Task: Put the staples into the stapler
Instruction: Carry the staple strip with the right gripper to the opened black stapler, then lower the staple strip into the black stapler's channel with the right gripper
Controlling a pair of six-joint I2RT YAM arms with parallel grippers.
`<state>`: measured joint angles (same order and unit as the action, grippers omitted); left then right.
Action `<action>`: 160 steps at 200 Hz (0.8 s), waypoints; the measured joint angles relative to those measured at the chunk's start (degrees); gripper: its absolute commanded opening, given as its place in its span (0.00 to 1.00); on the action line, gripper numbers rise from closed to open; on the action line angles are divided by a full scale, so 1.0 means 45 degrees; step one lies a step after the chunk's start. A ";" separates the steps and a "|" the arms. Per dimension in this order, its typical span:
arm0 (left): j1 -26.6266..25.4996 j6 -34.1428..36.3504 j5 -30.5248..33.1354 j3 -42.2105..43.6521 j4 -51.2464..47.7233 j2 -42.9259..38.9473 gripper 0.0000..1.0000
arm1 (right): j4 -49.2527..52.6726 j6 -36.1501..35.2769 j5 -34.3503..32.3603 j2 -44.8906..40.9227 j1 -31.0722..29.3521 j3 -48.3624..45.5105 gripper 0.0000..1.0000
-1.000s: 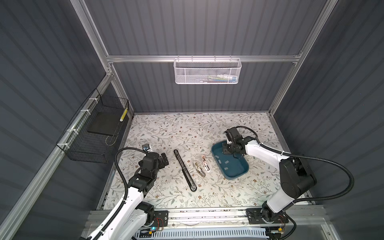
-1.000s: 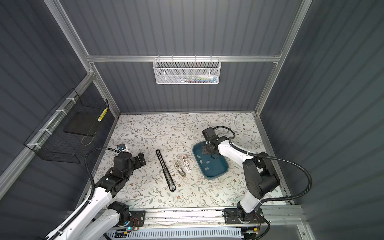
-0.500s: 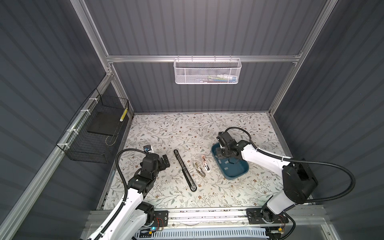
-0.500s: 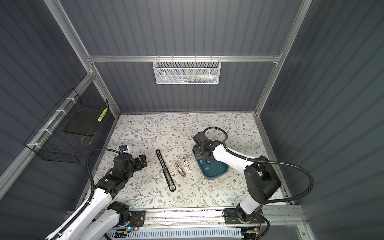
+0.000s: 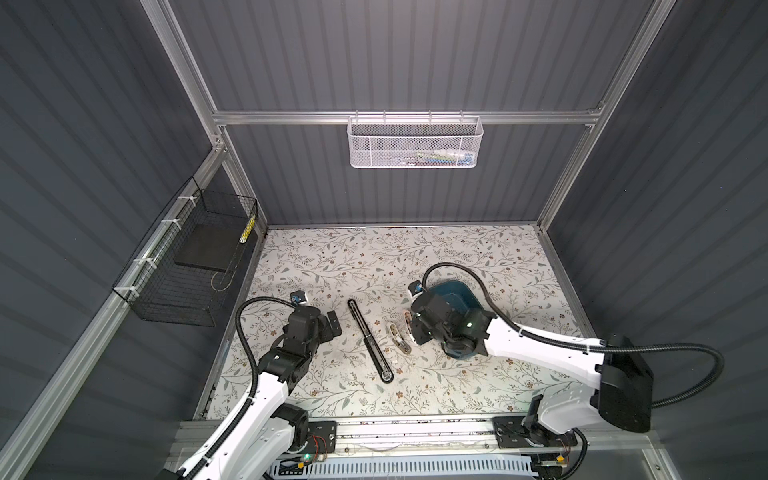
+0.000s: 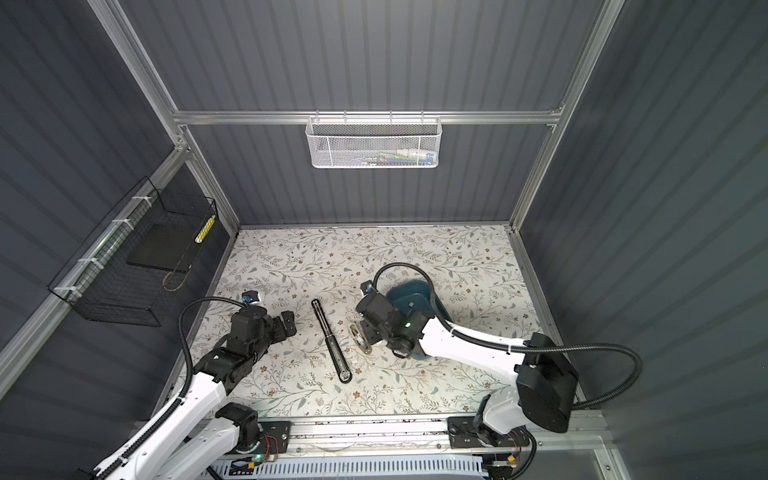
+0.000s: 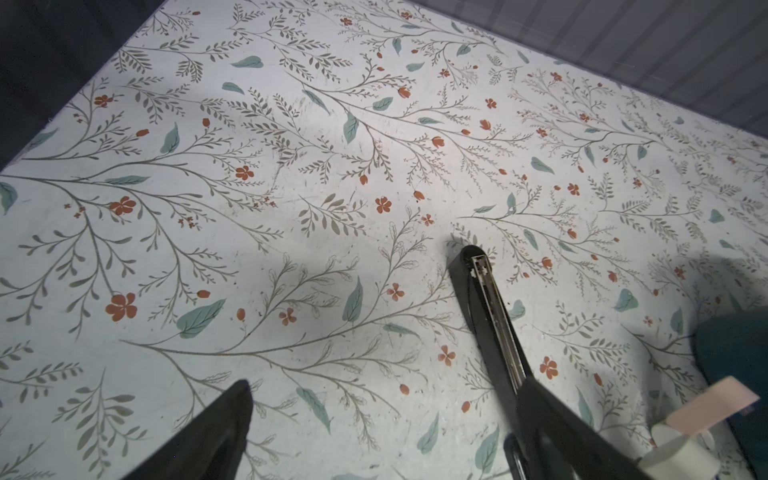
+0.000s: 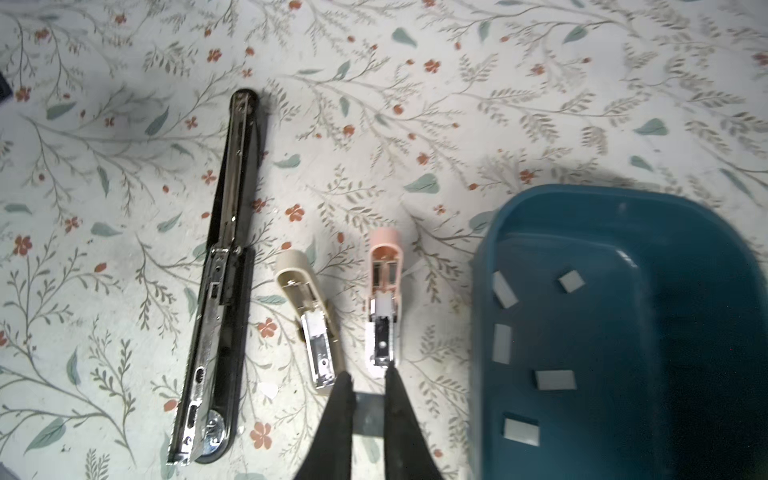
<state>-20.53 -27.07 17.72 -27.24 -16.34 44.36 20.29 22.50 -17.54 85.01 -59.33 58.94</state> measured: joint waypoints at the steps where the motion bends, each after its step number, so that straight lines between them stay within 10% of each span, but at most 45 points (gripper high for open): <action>1: 0.0000 0.0000 0.0000 0.0000 0.0000 -0.0029 1.00 | -0.0019 0.0005 -0.0005 0.0034 -0.0034 0.0000 0.08; 160: 0.0000 -0.0044 0.0005 0.0019 -0.0092 -0.0597 0.99 | -0.0112 0.1438 -0.0262 0.3317 -0.2516 0.2161 0.07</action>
<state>-20.53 -27.27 17.74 -27.16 -16.75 41.67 19.79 28.97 -18.72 99.94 -70.65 68.66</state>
